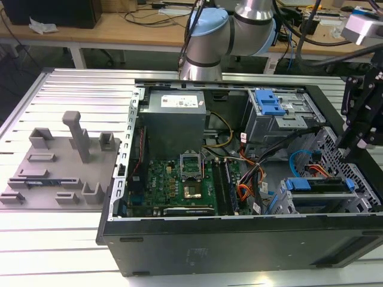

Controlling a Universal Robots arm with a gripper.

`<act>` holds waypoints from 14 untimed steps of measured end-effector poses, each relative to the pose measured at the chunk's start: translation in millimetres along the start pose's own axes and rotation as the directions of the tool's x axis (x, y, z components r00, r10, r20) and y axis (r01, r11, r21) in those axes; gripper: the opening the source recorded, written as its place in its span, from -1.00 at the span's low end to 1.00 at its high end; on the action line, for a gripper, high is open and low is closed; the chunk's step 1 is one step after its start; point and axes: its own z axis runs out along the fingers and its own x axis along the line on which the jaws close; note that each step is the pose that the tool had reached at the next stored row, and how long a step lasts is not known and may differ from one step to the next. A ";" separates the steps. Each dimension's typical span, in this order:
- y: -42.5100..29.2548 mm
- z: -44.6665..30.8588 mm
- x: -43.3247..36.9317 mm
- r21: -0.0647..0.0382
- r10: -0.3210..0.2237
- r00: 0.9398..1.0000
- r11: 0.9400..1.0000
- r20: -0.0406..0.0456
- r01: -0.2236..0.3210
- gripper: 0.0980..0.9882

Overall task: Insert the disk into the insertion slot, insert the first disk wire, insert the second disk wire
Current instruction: 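Insert the second disk wire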

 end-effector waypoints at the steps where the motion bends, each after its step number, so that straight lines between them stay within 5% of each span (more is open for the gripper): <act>1: 0.3 -0.7 -4.7 0.000 0.000 1.000 1.000 -0.002 0.000 -0.54; 7: 4.7 -2.6 -23.1 0.002 -0.001 0.999 1.000 -0.039 0.001 -0.54; 12: 9.5 -0.8 -34.4 0.006 -0.009 0.998 1.000 -0.060 0.009 -0.54; 14: 19.3 2.0 -34.9 0.007 -0.008 0.997 1.000 -0.078 0.009 -0.54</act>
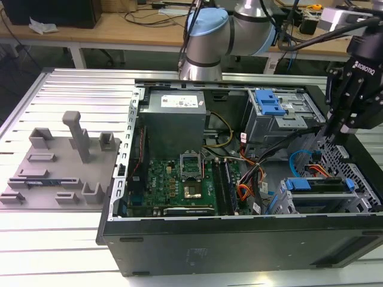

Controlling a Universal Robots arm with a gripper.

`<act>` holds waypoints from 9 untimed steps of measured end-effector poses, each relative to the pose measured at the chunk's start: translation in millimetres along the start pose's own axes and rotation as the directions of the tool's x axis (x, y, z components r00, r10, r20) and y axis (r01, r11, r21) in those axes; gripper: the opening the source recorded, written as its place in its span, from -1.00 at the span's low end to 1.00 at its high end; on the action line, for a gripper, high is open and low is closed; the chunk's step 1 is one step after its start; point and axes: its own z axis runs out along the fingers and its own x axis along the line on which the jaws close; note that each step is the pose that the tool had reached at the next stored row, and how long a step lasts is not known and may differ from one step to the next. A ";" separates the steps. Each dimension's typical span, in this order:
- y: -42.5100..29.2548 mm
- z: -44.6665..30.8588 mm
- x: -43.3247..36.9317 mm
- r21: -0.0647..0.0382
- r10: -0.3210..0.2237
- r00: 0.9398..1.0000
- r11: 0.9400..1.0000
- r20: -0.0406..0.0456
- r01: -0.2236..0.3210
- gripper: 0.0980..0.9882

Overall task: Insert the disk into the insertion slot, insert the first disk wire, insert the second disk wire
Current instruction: 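Insert the second disk wire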

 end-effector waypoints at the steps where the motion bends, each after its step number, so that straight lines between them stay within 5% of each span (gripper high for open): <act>1: 7.3 2.1 -0.1 0.000 0.001 1.000 1.000 -0.007 -0.001 -0.54; 2: 12.0 3.2 -0.2 0.000 0.001 1.000 1.000 -0.010 -0.001 -0.54; 6: 12.9 5.8 -0.7 0.013 -0.057 0.998 0.998 -0.015 0.057 -0.54; 9: 12.7 9.3 -1.5 0.031 -0.136 0.990 0.990 -0.022 0.136 -0.54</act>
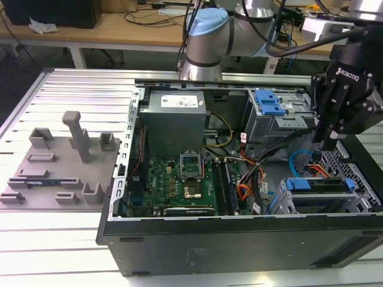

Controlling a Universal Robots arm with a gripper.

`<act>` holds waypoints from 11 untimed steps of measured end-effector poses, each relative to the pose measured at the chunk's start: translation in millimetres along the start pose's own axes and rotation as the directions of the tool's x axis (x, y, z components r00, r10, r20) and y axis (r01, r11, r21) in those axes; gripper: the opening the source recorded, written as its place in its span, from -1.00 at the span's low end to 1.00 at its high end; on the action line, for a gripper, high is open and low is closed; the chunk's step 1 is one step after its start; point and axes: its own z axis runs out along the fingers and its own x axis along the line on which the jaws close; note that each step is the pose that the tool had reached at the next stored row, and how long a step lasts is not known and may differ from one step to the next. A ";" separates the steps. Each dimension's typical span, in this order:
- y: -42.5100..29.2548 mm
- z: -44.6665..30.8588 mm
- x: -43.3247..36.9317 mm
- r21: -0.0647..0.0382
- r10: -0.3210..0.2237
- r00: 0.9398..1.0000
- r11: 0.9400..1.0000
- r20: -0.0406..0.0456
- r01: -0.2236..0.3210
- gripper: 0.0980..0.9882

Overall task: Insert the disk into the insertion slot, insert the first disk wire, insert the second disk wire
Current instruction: 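Insert the second disk wire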

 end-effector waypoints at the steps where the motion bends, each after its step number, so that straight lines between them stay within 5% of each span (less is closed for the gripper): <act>1: -0.1 1.2 -0.3 0.007 -0.028 1.000 1.000 -0.003 0.028 -0.54; 7: 8.0 6.0 -2.3 0.022 -0.063 0.998 0.998 -0.011 0.064 -0.54; 11: 15.4 7.9 -3.5 0.044 -0.058 0.998 0.997 -0.015 0.059 -0.54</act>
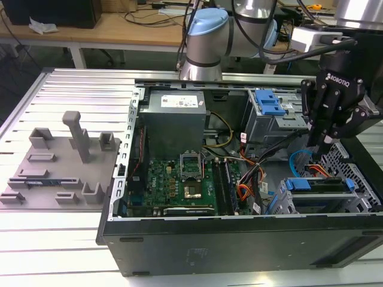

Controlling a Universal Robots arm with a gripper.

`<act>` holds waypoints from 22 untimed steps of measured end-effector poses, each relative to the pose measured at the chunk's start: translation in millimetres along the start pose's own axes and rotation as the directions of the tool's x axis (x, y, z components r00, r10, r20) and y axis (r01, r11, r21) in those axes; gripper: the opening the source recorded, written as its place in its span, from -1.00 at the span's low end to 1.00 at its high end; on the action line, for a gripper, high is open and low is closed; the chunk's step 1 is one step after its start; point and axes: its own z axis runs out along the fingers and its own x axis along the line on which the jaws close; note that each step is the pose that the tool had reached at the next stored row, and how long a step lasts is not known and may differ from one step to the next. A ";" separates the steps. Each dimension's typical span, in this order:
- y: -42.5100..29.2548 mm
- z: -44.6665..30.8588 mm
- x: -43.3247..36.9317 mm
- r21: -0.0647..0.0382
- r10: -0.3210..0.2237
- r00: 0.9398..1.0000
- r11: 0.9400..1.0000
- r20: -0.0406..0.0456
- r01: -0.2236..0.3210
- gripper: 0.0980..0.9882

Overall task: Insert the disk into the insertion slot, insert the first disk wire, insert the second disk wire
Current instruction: 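Insert the second disk wire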

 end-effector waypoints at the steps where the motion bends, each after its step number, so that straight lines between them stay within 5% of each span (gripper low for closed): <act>1: 0.8 0.3 -0.2 0.006 0.001 1.000 1.000 -0.001 -0.001 -0.54; 3: 2.4 1.6 -0.8 0.025 -0.001 1.000 1.000 -0.005 0.001 -0.54; 22: 4.0 9.4 -6.5 0.041 -0.019 0.999 0.999 -0.041 0.021 -0.54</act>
